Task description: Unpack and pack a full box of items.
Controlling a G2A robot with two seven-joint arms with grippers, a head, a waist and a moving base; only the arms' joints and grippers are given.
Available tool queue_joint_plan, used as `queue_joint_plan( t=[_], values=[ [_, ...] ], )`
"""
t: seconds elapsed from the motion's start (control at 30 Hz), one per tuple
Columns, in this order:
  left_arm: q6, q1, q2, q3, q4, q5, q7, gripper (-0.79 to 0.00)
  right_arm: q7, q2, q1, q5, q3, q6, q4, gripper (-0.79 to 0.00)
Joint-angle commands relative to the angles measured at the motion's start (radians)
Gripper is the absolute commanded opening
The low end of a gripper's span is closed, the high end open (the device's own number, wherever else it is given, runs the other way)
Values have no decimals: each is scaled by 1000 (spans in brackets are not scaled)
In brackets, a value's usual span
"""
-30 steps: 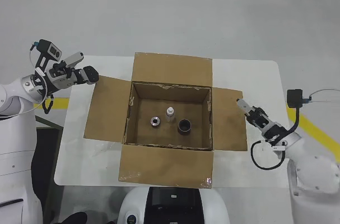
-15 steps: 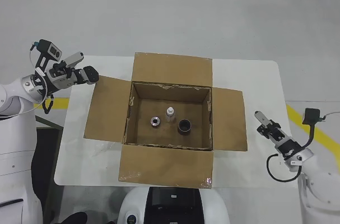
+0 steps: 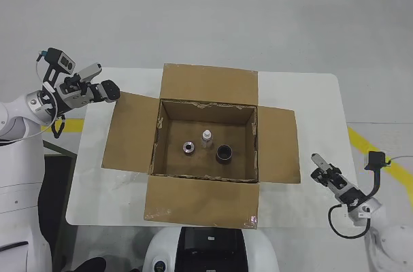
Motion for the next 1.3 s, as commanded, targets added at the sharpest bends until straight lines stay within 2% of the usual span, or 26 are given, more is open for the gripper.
queue_joint_plan(
  t=[0.0,0.3,0.67,1.07,1.27],
  values=[
    [0,0,0,0,0,0,0,0,2,0,-5,14,-12,-3,2,0],
    [0,0,0,0,0,0,0,0,-19,-1,30,102,-84,-33,63,0],
    [0,0,0,0,0,0,0,0,-23,-6,79,325,-132,-131,120,0],
    [0,0,0,0,0,0,0,0,12,0,144,368,-160,-144,64,0],
    [0,0,0,0,0,0,0,0,67,5,221,376,-209,-132,49,0]
  ],
)
